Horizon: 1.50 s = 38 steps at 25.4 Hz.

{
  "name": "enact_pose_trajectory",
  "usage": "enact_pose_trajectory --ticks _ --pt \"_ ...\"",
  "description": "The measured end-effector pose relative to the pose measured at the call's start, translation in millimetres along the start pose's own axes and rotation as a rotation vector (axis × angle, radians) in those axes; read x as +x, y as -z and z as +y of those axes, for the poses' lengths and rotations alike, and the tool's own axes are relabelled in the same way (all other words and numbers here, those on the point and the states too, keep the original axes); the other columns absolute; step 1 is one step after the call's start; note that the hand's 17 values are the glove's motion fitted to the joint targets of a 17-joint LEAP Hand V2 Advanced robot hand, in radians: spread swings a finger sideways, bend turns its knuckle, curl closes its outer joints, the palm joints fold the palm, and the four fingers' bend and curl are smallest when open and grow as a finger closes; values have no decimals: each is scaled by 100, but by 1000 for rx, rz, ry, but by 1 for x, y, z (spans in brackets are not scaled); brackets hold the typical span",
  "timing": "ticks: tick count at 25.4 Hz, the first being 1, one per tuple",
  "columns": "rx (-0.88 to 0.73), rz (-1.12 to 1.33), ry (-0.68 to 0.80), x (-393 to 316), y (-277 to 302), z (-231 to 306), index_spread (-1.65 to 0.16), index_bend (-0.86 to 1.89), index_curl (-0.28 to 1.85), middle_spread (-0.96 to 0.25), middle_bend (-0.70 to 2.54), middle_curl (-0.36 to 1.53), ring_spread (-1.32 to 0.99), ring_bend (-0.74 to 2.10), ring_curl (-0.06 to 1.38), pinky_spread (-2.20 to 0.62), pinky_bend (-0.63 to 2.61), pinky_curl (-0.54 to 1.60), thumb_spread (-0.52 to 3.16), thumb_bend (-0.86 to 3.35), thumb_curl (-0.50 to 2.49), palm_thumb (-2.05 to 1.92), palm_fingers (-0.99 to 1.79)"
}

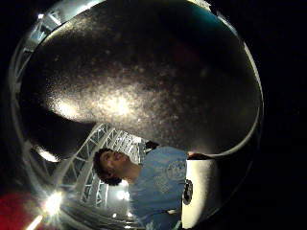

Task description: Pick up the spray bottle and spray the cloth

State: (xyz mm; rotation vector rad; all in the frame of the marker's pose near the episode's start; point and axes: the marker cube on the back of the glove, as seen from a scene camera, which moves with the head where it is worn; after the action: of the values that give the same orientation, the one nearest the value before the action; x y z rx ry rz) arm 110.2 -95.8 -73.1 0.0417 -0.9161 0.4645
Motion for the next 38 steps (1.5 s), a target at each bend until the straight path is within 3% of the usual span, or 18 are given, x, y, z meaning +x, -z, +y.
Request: enact_pose_trajectory --ticks 10,38 --pt "-175 99 -101 -26 -31 3 -22 16 43 -7 27 42 0 38 36 27 15 26 64 -3 62 98 103" --pt "-260 215 -309 -10 -55 0 -20 14 42 -7 25 45 0 41 38 26 17 27 68 -3 67 96 107"
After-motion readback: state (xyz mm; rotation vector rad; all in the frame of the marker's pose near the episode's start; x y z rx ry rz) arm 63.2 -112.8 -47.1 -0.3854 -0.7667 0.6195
